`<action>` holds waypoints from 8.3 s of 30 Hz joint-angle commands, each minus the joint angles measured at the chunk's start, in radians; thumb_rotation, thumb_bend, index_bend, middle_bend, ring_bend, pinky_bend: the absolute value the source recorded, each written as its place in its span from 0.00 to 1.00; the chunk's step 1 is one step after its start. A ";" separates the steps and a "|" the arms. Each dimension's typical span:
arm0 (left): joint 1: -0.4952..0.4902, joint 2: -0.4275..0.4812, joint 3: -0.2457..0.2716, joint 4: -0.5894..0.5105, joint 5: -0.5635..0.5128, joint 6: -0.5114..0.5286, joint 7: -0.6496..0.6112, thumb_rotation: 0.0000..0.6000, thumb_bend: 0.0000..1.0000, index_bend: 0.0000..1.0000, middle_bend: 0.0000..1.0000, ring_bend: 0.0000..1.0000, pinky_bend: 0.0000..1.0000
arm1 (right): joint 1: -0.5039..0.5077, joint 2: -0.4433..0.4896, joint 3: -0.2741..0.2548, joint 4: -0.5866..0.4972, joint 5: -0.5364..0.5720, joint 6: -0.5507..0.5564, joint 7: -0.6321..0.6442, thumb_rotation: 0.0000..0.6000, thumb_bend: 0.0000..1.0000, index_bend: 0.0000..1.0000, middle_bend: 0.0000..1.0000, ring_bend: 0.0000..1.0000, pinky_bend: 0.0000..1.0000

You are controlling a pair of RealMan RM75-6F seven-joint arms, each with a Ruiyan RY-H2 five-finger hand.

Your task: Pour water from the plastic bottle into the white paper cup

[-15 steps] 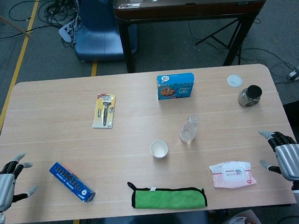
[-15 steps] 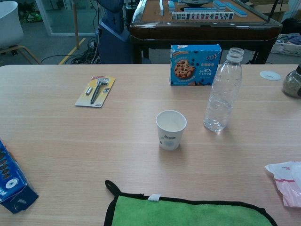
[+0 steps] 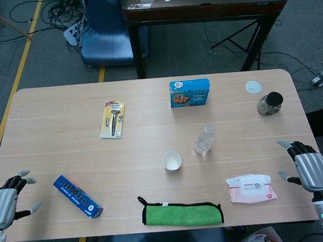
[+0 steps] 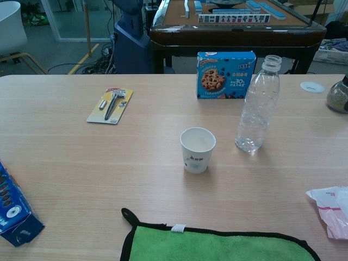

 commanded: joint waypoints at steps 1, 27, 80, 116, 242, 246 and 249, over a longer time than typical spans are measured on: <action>0.002 0.004 0.002 -0.001 0.004 0.003 -0.010 1.00 0.11 0.37 0.22 0.28 0.55 | 0.016 -0.016 0.009 0.016 0.003 -0.017 0.024 1.00 0.03 0.23 0.29 0.23 0.35; 0.016 0.035 0.010 -0.035 0.018 0.019 -0.028 1.00 0.11 0.40 0.29 0.30 0.55 | 0.302 -0.333 0.111 0.298 0.013 -0.247 0.375 1.00 0.02 0.22 0.26 0.21 0.35; 0.024 0.052 0.006 -0.040 0.009 0.021 -0.054 1.00 0.11 0.42 0.34 0.31 0.55 | 0.517 -0.614 0.115 0.659 0.078 -0.455 0.677 1.00 0.02 0.31 0.32 0.22 0.35; 0.026 0.060 0.004 -0.043 0.004 0.016 -0.055 1.00 0.11 0.43 0.34 0.31 0.55 | 0.542 -0.593 0.126 0.635 0.083 -0.391 0.440 1.00 0.19 0.64 0.63 0.55 0.59; 0.027 0.066 -0.007 -0.054 -0.024 0.009 -0.029 1.00 0.11 0.43 0.34 0.31 0.55 | 0.762 -0.440 -0.011 0.160 0.478 -0.281 -1.410 1.00 0.19 0.64 0.63 0.56 0.60; 0.027 0.066 -0.007 -0.054 -0.025 0.009 -0.029 1.00 0.11 0.43 0.34 0.31 0.55 | 0.760 -0.444 -0.010 0.166 0.483 -0.283 -1.402 1.00 0.19 0.64 0.63 0.56 0.60; 0.027 0.066 -0.008 -0.055 -0.026 0.010 -0.028 1.00 0.11 0.43 0.34 0.31 0.55 | 0.754 -0.450 -0.002 0.168 0.496 -0.290 -1.366 1.00 0.19 0.64 0.63 0.56 0.60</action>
